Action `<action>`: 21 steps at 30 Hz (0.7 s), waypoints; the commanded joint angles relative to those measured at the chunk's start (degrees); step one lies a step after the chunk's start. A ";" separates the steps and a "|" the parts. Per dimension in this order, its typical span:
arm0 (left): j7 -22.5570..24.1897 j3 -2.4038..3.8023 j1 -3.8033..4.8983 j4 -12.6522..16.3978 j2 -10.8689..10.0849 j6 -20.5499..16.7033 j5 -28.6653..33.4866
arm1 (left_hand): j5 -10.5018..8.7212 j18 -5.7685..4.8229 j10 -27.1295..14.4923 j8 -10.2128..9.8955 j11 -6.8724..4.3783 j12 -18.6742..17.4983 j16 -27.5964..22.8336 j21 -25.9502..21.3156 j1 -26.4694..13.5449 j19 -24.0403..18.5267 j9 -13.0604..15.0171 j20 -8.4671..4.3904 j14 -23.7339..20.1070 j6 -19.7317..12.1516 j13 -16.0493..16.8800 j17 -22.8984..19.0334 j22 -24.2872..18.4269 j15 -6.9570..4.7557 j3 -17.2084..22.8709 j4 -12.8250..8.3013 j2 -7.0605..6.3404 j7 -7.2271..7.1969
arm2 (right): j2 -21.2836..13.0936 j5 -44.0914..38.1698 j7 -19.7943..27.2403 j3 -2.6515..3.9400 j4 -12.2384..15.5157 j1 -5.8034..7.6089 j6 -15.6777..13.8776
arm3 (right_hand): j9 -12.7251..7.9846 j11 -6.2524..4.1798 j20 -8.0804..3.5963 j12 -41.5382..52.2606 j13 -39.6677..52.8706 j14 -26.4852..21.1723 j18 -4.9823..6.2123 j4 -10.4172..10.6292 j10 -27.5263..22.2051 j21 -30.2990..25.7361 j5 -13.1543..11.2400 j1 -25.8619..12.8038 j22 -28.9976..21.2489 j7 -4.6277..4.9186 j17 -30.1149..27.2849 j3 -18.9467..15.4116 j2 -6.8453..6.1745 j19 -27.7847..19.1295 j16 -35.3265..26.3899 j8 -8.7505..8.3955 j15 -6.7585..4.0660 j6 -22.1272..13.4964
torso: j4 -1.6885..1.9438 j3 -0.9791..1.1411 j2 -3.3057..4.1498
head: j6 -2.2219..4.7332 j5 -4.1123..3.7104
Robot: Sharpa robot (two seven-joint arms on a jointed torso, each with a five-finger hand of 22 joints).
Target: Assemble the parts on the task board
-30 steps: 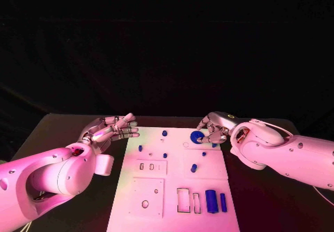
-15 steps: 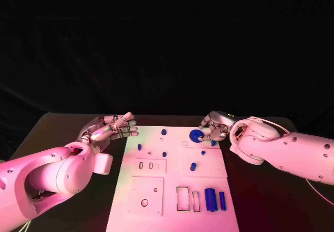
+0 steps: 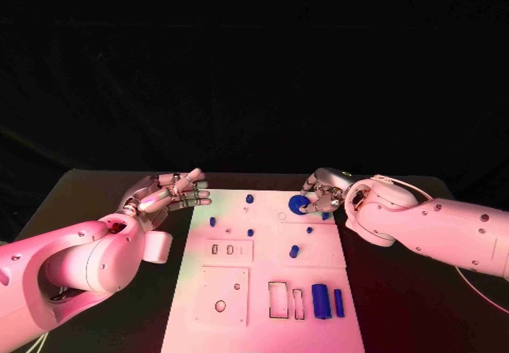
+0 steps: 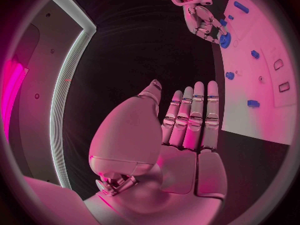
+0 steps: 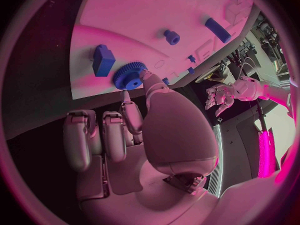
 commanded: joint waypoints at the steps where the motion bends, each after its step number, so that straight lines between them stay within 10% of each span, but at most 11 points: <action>1: 0.13 0.04 0.07 0.07 0.12 1.23 0.06 | -0.03 0.50 -0.03 -0.35 0.16 -0.33 -0.23 0.30 0.17 -0.21 -0.08 0.00 -0.12 0.13 -0.05 0.05 0.08 0.27 -0.39 0.04 0.50 0.28 | 0.27 -0.21 -0.24 0.00 -0.22 -0.13 1.52 | 0.05 0.25 0.52 0.17 0.07 5.11 -1.13 0.38 -0.08 0.24 0.28 0.40 9.71 -0.02 11.25 0.03 0.03 1.80 0.29 0.24 0.39 -0.33 | -0.04 0.00 -0.02 | -0.09 0.10; 21: 0.03 0.04 0.07 0.08 0.21 1.28 0.06 | -0.03 0.50 -0.03 -0.35 0.16 -0.33 -0.23 0.30 0.17 -0.21 -0.08 0.00 -0.12 0.13 -0.05 0.05 0.08 0.27 -0.39 0.04 0.50 0.28 | 0.93 -3.79 -0.66 -0.04 -1.17 -0.73 2.25 | 0.99 -0.22 0.39 2.59 2.67 5.30 -1.29 0.63 1.49 0.66 0.71 2.18 10.43 -0.58 12.16 1.39 1.98 2.30 0.68 2.60 0.10 1.87 | 0.03 0.05 0.00 | -0.25 0.25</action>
